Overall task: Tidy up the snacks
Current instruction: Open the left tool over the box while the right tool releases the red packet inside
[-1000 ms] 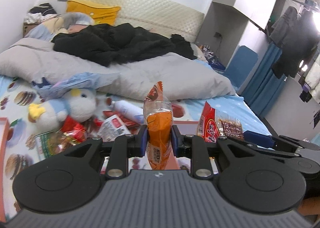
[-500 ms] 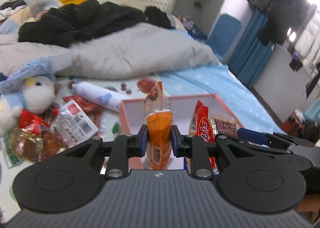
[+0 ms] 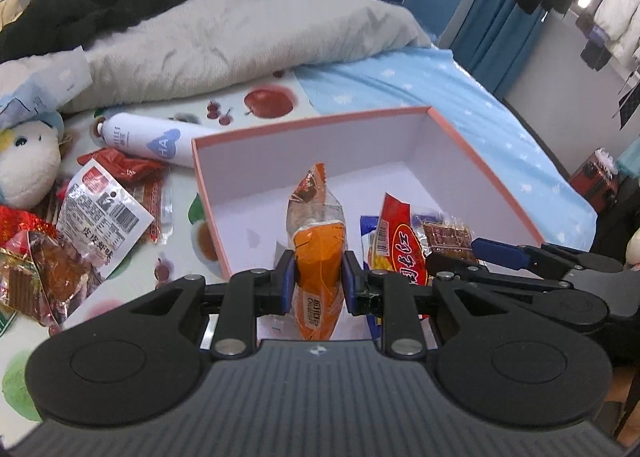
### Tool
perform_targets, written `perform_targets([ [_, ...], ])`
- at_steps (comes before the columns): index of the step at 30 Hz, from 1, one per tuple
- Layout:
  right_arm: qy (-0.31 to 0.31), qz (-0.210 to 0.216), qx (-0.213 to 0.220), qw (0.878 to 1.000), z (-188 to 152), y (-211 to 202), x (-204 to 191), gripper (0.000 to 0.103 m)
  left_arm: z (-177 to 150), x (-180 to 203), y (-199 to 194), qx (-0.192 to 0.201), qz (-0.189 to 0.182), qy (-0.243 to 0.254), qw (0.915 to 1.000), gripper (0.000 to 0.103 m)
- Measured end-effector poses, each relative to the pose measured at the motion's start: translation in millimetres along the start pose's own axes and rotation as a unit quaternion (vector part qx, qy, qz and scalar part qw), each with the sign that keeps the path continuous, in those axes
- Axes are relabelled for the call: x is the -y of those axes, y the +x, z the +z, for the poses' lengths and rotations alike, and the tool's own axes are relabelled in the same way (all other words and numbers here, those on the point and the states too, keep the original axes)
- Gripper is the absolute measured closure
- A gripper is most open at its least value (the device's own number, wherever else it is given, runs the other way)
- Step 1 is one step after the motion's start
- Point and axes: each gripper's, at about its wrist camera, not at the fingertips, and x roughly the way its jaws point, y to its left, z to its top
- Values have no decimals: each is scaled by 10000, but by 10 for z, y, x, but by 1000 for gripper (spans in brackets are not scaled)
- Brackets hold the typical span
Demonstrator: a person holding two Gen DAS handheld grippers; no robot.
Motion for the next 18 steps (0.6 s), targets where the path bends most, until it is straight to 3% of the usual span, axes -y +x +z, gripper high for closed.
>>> perform_targets([
  [9,41,93,-79,9999,-8,44,32,47,-11,-52,25,-73,38,-101,9999,72],
  [18,49,243,212,9995,42,-195,-54,45,8,-132,-336,268,24,-221,9994,72],
])
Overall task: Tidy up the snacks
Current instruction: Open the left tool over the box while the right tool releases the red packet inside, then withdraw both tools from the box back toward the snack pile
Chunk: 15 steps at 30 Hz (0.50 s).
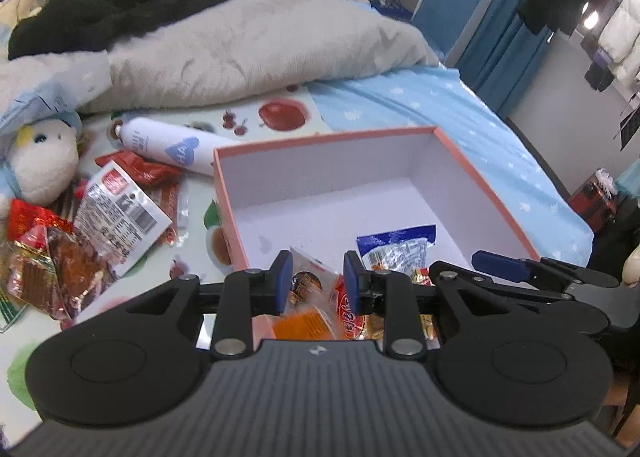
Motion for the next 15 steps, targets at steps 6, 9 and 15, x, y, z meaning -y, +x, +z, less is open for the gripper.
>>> perform_targets([
  [6,-116,6,360,9993,59,-300,-152,45,-9,10,-322,282,-28,-4,9996,72],
  [9,-150,51,528,9985,79,-454,-212,45,-41,14,-499,426,-32,13,9991,72],
  [15,-176,154,808,9965,82,-710,-386,45,-145,-50,-846,661,-37,-54,9978,72],
])
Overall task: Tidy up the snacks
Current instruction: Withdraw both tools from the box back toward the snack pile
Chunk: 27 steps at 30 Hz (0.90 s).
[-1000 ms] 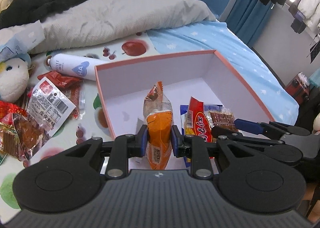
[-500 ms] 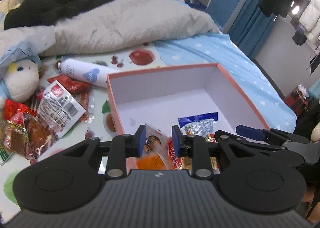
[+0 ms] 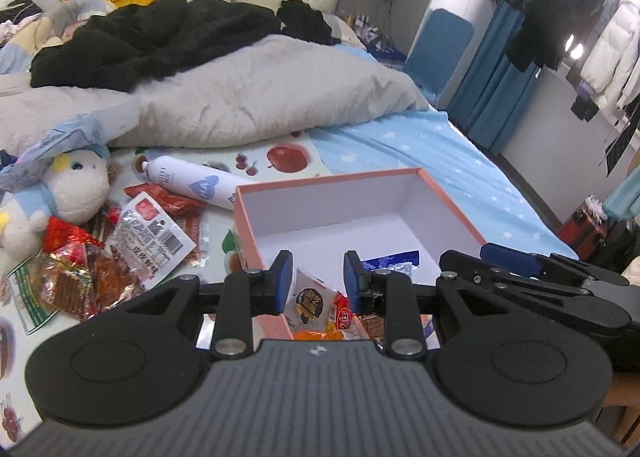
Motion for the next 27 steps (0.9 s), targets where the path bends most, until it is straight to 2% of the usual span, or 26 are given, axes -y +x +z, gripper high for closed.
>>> perform_targets([
  [21,-335,544,497,9967,-50,-443,-741,45,-418,-501,-994,648,405,-385,9963,72],
  [27,-377,770,410,9955,-193,-426,-946,45,-588,-617,-1166,706,627,-398,9947,72],
])
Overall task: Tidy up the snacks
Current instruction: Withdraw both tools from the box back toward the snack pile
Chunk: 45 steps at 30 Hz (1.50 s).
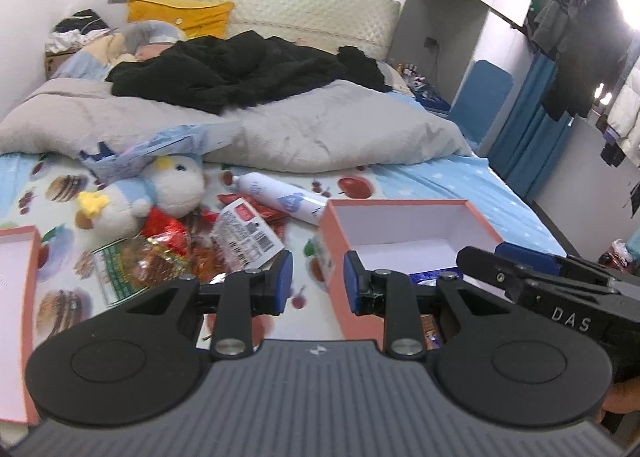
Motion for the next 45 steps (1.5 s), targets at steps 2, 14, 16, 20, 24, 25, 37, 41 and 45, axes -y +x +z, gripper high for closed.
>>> perform_targets([
  [2,-54,39,-53,10000,-53,27,-67,45,-53,-60,-53,11,49,-64,10000,72],
  [14,-223,255,-171,9993,-259,58,-381,45,-283,-389,-224,64,360,-340,9988,72],
  [16,-242,275,-183,9992,-275,53,-415,45,-304,-411,-233,57,363,-357,9987,72],
  [20,-241,302,-135,9992,-311,7,-456,45,-359,-439,-280,63,364,-359,9987,72],
  [24,-271,362,-121,9989,-377,-57,-498,45,-433,-481,-344,63,415,-357,9985,72],
  [25,-296,381,-129,9988,-391,-71,-508,46,-457,-498,-364,56,431,-363,9984,72],
  [37,-385,477,-227,9979,-558,-148,-695,45,-740,-554,-545,-42,543,-458,9975,72],
  [41,-449,527,-201,9974,-584,-174,-730,45,-772,-583,-545,-112,591,-472,9971,72],
  [45,-442,495,-239,9975,-587,-147,-707,45,-782,-619,-510,-135,579,-510,9969,72],
])
